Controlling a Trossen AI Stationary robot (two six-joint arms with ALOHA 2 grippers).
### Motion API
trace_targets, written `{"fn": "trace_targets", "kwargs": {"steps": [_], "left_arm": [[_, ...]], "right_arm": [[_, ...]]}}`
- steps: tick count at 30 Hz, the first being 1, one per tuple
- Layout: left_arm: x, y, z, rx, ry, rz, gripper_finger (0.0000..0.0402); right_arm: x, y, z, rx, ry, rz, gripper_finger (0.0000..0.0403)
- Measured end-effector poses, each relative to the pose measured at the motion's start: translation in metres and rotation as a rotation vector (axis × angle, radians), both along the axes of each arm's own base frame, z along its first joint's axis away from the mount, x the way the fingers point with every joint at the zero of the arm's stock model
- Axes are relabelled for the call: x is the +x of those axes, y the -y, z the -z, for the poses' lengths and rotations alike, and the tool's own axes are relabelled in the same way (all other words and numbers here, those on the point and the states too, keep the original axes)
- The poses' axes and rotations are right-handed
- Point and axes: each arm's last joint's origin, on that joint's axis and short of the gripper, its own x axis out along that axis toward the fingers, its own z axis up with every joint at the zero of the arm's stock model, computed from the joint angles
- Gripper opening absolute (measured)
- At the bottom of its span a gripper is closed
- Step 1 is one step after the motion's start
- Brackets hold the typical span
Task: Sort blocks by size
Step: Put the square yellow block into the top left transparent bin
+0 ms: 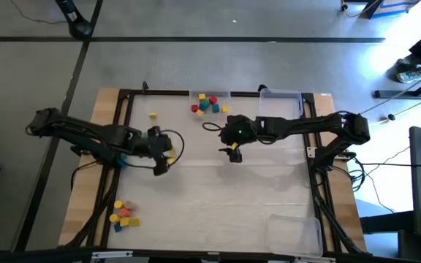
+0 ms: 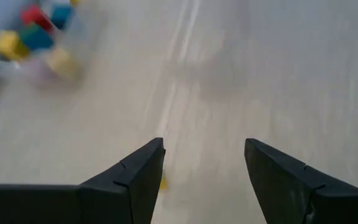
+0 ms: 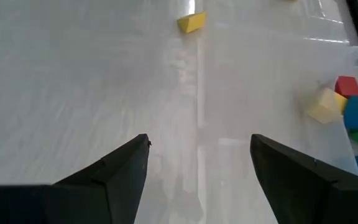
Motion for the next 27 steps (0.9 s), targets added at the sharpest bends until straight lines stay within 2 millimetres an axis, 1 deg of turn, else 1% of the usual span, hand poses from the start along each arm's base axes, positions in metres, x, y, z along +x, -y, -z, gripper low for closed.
{"fn": "trace_targets", "kwargs": {"steps": [5,10,16,19,27], "left_arm": [[0.004,0.025,-0.005,-0.03,-0.15,0.003,0.0212],[0.003,0.05,-0.013,-0.092,-0.233,-0.018,0.0212],[-0.012,0.081,-0.016,-0.296,-0.303,-0.063,0.0212],[-0.021,0.095,-0.015,-0.413,-0.343,-0.125,0.0212],[-0.046,0.129,-0.015,-0.551,-0.352,-0.272,0.0212]], "right_arm": [[0.0,-0.001,0.0,0.0,0.0,0.001,0.0278],[0.0,-0.001,0.0,0.001,-0.001,0.0,0.0278],[-0.002,-0.001,0.002,0.012,-0.023,0.009,0.0278],[-0.002,-0.001,0.002,0.013,-0.025,0.01,0.0278],[-0.002,-0.001,0.002,0.016,-0.027,0.01,0.0278]]}}
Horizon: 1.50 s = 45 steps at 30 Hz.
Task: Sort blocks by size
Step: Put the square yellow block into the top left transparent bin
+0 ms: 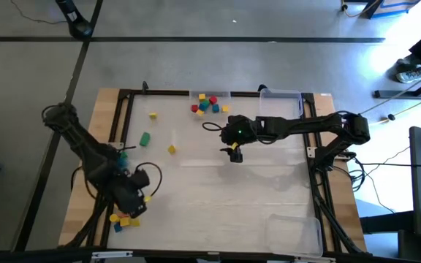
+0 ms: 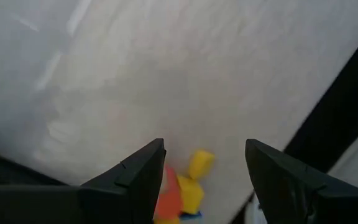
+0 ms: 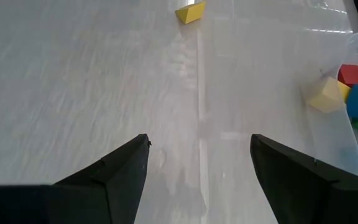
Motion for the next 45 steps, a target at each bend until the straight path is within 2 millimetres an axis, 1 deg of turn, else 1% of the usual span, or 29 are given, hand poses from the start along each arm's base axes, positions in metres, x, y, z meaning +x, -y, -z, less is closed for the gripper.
{"fn": "trace_targets", "kwargs": {"steps": [4,10,13,16,18,20,26,31,36,40,45], "left_arm": [[-0.005,0.024,0.009,-0.028,0.004,0.005,0.0212],[-0.007,0.064,0.032,-0.09,-0.025,0.028,0.0212],[-0.012,0.084,0.042,-0.134,-0.046,0.04,0.0212],[-0.02,0.101,0.053,-0.177,-0.094,0.043,0.0207],[-0.025,0.108,0.059,-0.2,-0.149,0.022,0.0203],[-0.029,0.111,0.064,-0.189,-0.194,-0.003,0.0199],[-0.032,0.113,0.076,-0.117,-0.232,-0.003,0.0189],[-0.033,0.111,0.088,-0.02,-0.261,0.061,0.0182],[-0.034,0.108,0.095,0.053,-0.286,0.118,0.0175],[-0.033,0.111,0.097,0.045,-0.272,0.162,0.0172],[-0.026,0.117,0.096,-0.006,-0.205,0.244,0.0172]], "right_arm": [[0.0,0.0,0.0,0.0,0.007,0.0,0.0278],[0.001,0.0,-0.001,0.004,0.013,0.004,0.0278],[0.002,0.0,-0.001,0.015,0.023,0.017,0.0278],[0.002,0.0,-0.002,0.015,0.031,0.019,0.0278],[0.003,0.0,-0.002,0.016,0.037,0.029,0.0278],[0.004,0.001,-0.002,0.015,0.046,0.057,0.0278],[0.006,0.002,0.0,0.01,0.05,0.087,0.0278],[0.007,0.002,0.004,0.038,0.037,0.113,0.0278],[0.012,0.003,0.015,0.058,0.01,0.132,0.0278],[0.014,0.003,0.021,0.059,-0.006,0.135,0.0278],[0.015,0.003,0.021,0.059,-0.002,0.135,0.0278]]}}
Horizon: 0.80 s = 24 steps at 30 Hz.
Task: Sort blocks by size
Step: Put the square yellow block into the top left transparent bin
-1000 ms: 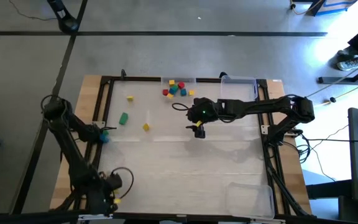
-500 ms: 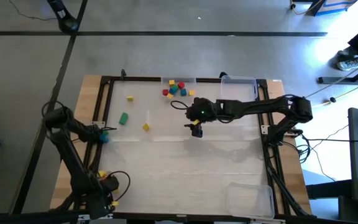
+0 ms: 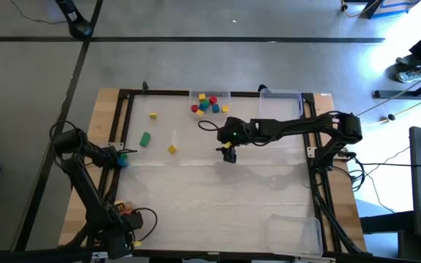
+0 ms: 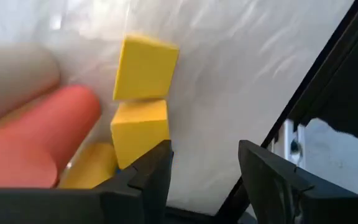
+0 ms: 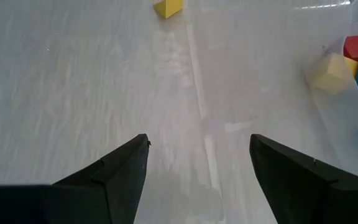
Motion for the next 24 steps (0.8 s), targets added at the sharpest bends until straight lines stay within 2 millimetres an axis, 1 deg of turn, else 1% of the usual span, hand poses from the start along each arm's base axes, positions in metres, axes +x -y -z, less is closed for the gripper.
{"fn": "trace_targets", "kwargs": {"steps": [6,11,14,17,20,22,24], "left_arm": [[0.01,-0.005,0.0,0.031,0.06,0.019,0.0172],[0.017,-0.009,0.0,0.033,0.066,0.029,0.0172],[0.018,-0.012,-0.007,0.013,0.074,0.028,0.0172],[0.016,-0.014,-0.016,-0.014,0.086,0.011,0.0172],[0.009,-0.014,-0.021,-0.021,0.078,-0.017,0.0172],[0.003,-0.014,-0.019,0.003,0.068,-0.008,0.0172],[-0.003,-0.014,-0.011,0.032,0.06,-0.009,0.0172]], "right_arm": [[0.0,0.0,0.0,-0.003,-0.002,-0.004,0.0278],[0.0,0.0,0.0,-0.004,-0.003,-0.005,0.0278],[0.0,0.0,0.0,-0.004,-0.003,-0.005,0.0278],[0.0,0.0,0.0,-0.004,-0.003,-0.005,0.0278],[0.0,0.0,0.0,-0.003,-0.003,-0.005,0.0278],[0.0,0.0,0.0,-0.003,-0.002,-0.005,0.0278],[0.0,0.0,0.0,-0.003,-0.002,-0.005,0.0278]]}}
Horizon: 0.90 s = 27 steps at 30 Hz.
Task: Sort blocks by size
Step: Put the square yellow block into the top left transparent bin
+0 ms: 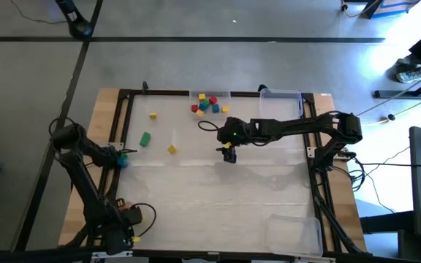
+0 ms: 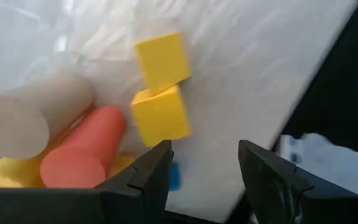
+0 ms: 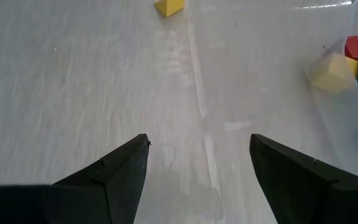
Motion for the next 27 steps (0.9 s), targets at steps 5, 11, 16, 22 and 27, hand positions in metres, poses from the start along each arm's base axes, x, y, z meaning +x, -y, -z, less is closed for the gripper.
{"fn": "trace_targets", "kwargs": {"steps": [5,11,16,22,27], "left_arm": [[-0.005,-0.002,0.013,0.038,-0.02,0.018,0.0172],[0.002,0.001,0.014,0.028,0.051,0.072,0.0172],[0.01,-0.005,0.014,0.083,0.105,0.101,0.0172],[0.026,-0.02,0.015,0.185,0.154,0.125,0.0172],[0.042,-0.031,0.015,0.238,0.185,0.176,0.0172]], "right_arm": [[0.0,0.0,0.0,0.0,0.001,0.0,0.0278],[0.0,0.0,0.0,0.001,0.001,0.001,0.0278],[0.0,0.0,0.0,0.001,0.001,0.001,0.0278],[0.0,0.0,0.0,0.002,0.002,0.002,0.0278],[0.0,0.0,0.0,0.004,0.002,0.004,0.0278]]}}
